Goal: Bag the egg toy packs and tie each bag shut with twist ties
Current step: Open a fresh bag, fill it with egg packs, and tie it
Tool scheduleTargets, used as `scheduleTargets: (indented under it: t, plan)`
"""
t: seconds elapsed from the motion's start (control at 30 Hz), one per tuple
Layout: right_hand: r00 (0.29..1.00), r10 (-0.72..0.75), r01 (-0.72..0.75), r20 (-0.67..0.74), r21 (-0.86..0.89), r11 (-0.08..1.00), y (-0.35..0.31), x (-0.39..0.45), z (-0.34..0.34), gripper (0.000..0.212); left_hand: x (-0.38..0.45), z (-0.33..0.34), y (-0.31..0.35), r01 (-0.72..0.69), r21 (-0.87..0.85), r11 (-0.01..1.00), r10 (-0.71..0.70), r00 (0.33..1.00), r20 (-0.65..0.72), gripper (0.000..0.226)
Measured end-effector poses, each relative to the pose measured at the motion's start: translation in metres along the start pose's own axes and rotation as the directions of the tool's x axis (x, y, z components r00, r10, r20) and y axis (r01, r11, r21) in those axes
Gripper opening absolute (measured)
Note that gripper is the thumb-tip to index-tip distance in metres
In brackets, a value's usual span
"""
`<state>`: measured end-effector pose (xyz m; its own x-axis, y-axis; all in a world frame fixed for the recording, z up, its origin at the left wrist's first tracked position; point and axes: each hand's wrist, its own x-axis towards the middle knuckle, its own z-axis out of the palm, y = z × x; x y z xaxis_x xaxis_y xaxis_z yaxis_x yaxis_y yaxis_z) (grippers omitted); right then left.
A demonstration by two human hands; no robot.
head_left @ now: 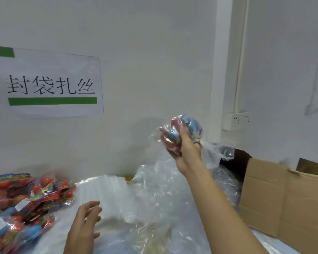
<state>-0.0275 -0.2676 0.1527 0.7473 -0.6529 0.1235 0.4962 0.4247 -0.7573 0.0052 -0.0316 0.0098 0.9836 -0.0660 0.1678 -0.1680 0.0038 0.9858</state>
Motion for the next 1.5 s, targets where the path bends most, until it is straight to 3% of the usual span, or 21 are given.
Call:
scheduleTargets:
  t: [0.13,0.23,0.33,0.43,0.5,0.6,0.67,0.73,0.8,0.87,0.93,1.03,1.2,1.27,1.4,1.5]
  plan:
    - [0.976,-0.143,0.147,-0.164,0.01,0.989,-0.059,0.033,-0.01,0.029,0.002,0.002,0.001,0.007,-0.013,1.0,-0.007,1.0,-0.005,0.016]
    - [0.967,-0.095,0.097,-0.235,0.0,0.995,-0.068,0.051,-0.024,0.026,0.002,0.004,0.001,0.011,-0.008,1.0,-0.011,1.0,0.002,0.017]
    - [0.984,0.055,-0.092,-0.169,-0.217,0.972,-0.045,0.044,-0.026,0.047,-0.001,0.003,-0.001,-0.022,0.018,1.0,0.021,0.999,0.033,0.018]
    - [0.987,0.149,-0.158,-0.057,-0.484,0.861,-0.012,0.018,-0.021,0.032,-0.006,0.003,-0.002,-0.079,0.096,0.992,0.07,0.993,0.094,0.019]
    - [0.969,0.234,-0.123,0.075,-0.675,0.728,0.006,-0.002,-0.016,0.023,-0.008,0.004,-0.002,-0.118,0.159,0.98,0.098,0.987,0.129,0.02]
    - [0.875,0.424,0.076,0.234,-0.931,0.356,0.028,-0.023,-0.015,0.02,-0.01,0.005,-0.005,-0.153,0.217,0.964,0.117,0.978,0.173,0.023]
    - [0.844,0.476,0.236,0.246,-0.968,0.081,0.043,-0.029,-0.019,0.025,-0.012,0.004,-0.007,-0.172,0.25,0.953,0.124,0.973,0.196,0.025]
    - [0.883,0.418,0.306,0.213,-0.937,-0.167,0.06,-0.031,-0.031,0.047,-0.013,0.004,-0.008,-0.185,0.278,0.943,0.128,0.969,0.212,0.027]
    - [0.917,0.363,0.28,0.163,-0.913,-0.297,0.076,-0.032,-0.048,0.069,-0.014,0.004,-0.009,-0.196,0.298,0.934,0.13,0.965,0.227,0.028]
    - [0.919,0.374,0.261,0.122,-0.901,-0.347,0.09,-0.032,-0.065,0.078,-0.014,0.004,-0.009,-0.211,0.317,0.925,0.138,0.961,0.238,0.028]
    - [0.925,0.363,0.244,0.108,-0.903,-0.354,0.1,-0.032,-0.079,0.064,-0.014,0.004,-0.009,-0.221,0.328,0.918,0.144,0.959,0.243,0.029]
    - [0.963,0.218,0.227,0.158,-0.914,-0.338,0.106,-0.03,-0.087,0.018,-0.014,0.004,-0.01,-0.228,0.338,0.913,0.148,0.958,0.245,0.03]
    - [0.979,0.067,0.202,0.193,-0.962,-0.186,0.095,-0.025,-0.066,0.013,-0.014,0.005,-0.01,-0.225,0.337,0.914,0.161,0.965,0.208,0.027]
    - [0.975,0.038,0.222,0.22,-0.973,-0.062,0.092,-0.026,-0.049,0.013,-0.015,0.005,-0.009,-0.201,0.323,0.925,0.149,0.973,0.178,0.025]
    - [0.962,-0.156,0.265,0.223,-0.899,0.349,0.105,-0.049,-0.005,0.011,-0.016,0.004,-0.002,-0.164,0.266,0.95,0.148,0.986,0.081,0.022]
    - [0.961,-0.172,0.275,0.216,-0.809,0.52,0.134,-0.081,0.016,0.011,-0.02,0.0,0.01,-0.116,0.14,0.983,0.124,0.991,-0.049,0.013]
